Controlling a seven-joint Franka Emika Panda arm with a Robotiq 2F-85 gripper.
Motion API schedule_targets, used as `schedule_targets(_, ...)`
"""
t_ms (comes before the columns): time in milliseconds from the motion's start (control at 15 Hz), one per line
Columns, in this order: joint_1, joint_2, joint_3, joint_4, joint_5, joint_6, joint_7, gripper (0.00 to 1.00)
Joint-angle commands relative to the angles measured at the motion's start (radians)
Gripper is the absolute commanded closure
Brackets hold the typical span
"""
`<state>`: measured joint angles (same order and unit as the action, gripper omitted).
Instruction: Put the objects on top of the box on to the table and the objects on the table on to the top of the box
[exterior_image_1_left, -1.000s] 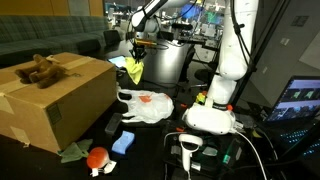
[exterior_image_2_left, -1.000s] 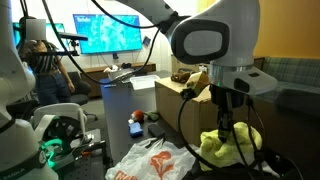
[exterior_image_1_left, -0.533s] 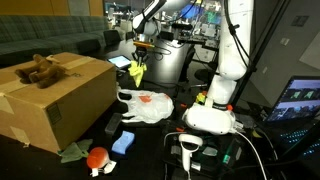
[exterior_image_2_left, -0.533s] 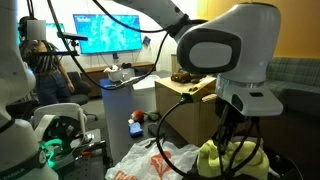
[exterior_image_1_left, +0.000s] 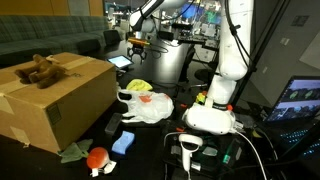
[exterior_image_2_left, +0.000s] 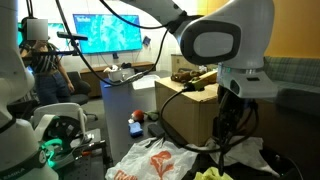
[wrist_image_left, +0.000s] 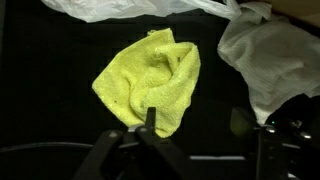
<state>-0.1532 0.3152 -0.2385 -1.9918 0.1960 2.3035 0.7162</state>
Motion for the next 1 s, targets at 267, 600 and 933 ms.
schedule_targets(267,0.191,-0.144,0.036,0.053,-0.454,-0.117,0.142,0.00)
schedule_targets(600,0.263,-0.163,0.150,0.194,-0.655,-0.232,0.112,0.00)
schedule_targets(933,0.295,-0.108,0.239,0.331,-0.681,-0.226,-0.045,0.00)
